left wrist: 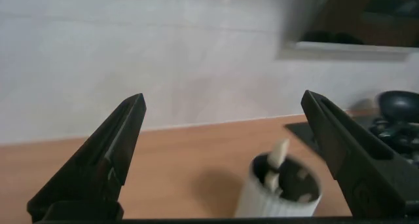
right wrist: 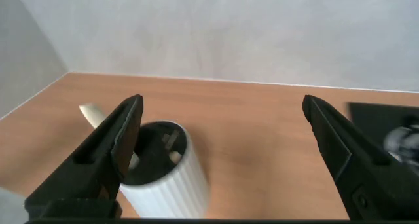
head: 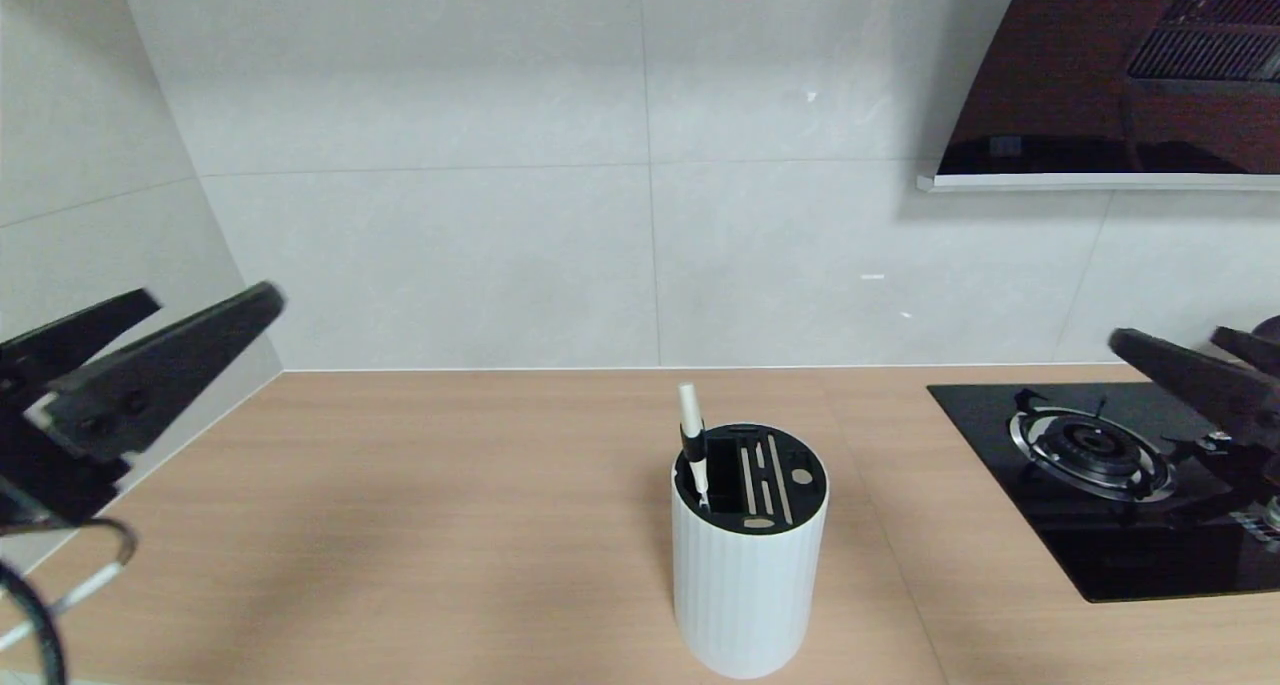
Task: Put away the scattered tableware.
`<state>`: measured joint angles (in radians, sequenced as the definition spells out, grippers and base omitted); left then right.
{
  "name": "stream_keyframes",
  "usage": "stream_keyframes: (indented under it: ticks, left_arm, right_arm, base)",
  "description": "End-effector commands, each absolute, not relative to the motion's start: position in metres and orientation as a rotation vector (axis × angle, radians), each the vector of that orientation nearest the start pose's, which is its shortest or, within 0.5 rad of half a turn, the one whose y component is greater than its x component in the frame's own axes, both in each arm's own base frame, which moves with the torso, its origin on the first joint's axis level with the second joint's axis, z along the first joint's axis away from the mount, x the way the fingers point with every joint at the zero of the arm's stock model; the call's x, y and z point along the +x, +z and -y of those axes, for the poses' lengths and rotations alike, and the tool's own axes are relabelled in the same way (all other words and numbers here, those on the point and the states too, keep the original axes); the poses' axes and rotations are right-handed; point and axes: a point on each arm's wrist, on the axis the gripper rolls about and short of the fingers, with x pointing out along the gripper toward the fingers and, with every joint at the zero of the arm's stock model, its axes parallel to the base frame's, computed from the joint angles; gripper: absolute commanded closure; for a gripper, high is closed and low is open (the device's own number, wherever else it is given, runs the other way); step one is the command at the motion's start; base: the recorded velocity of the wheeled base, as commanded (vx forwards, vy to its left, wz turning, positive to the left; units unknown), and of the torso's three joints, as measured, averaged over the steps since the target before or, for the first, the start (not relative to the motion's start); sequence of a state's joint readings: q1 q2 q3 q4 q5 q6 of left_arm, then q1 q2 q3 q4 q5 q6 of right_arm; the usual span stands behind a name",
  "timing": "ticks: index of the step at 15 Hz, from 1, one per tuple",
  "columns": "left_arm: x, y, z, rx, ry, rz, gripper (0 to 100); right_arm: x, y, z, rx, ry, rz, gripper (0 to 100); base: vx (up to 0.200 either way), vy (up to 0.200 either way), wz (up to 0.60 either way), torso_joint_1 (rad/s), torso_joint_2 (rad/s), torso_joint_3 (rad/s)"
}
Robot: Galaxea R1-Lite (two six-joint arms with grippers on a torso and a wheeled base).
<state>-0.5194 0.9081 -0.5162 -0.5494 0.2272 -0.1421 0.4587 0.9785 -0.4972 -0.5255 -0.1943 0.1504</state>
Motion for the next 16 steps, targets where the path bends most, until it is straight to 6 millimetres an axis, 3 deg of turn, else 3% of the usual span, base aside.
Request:
stream_keyframes:
  ticks: [1, 3, 7, 11, 12, 15, 16]
  left_arm:
    - [0.022, 0.236, 0.004, -0.206, -0.207, 0.193, 0]
    - [-0.023, 0.211, -0.011, -0.189, -0.168, 0.184, 0]
    - [-0.060, 0.183, -0.015, -0.180, -0.034, 0.225, 0]
    - [-0.055, 0.171, -0.009, -0.163, 0.145, 0.194, 0]
    - [-0.064, 0.156, -0.005, -0.145, 0.176, 0.245, 0]
    - [-0.048, 0.129, -0.006, -0.144, 0.245, 0.150, 0]
    - [-0.038, 0.109, -0.006, -0.132, 0.244, 0.082, 0]
  right_arm:
    - [0.055, 0.222, -0.016, 0.173, 0.168, 0.130, 0]
    - [0.010, 0.210, 0.001, 0.175, 0.130, 0.160, 0]
    - [-0.045, 0.171, 0.012, 0.100, -0.008, 0.175, 0]
    - [-0.050, 0.168, 0.009, 0.094, -0.191, 0.197, 0]
    - [-0.056, 0.154, 0.004, 0.068, -0.184, 0.222, 0]
    - [-0.043, 0.124, 0.004, 0.051, -0.170, 0.146, 0]
    - [-0.036, 0.110, 0.004, 0.050, -0.170, 0.105, 0]
  base:
    - [0.000, 0.000, 0.00, 0.000, 0.00, 0.000]
    - [0.000, 0.000, 0.00, 0.000, 0.00, 0.000]
    - [0.000, 0.000, 0.00, 0.000, 0.00, 0.000]
    - [0.000, 0.000, 0.00, 0.000, 0.00, 0.000]
    - [0.000, 0.000, 0.00, 0.000, 0.00, 0.000]
    - [0.000, 0.000, 0.00, 0.000, 0.00, 0.000]
    - [0.000, 0.000, 0.00, 0.000, 0.00, 0.000]
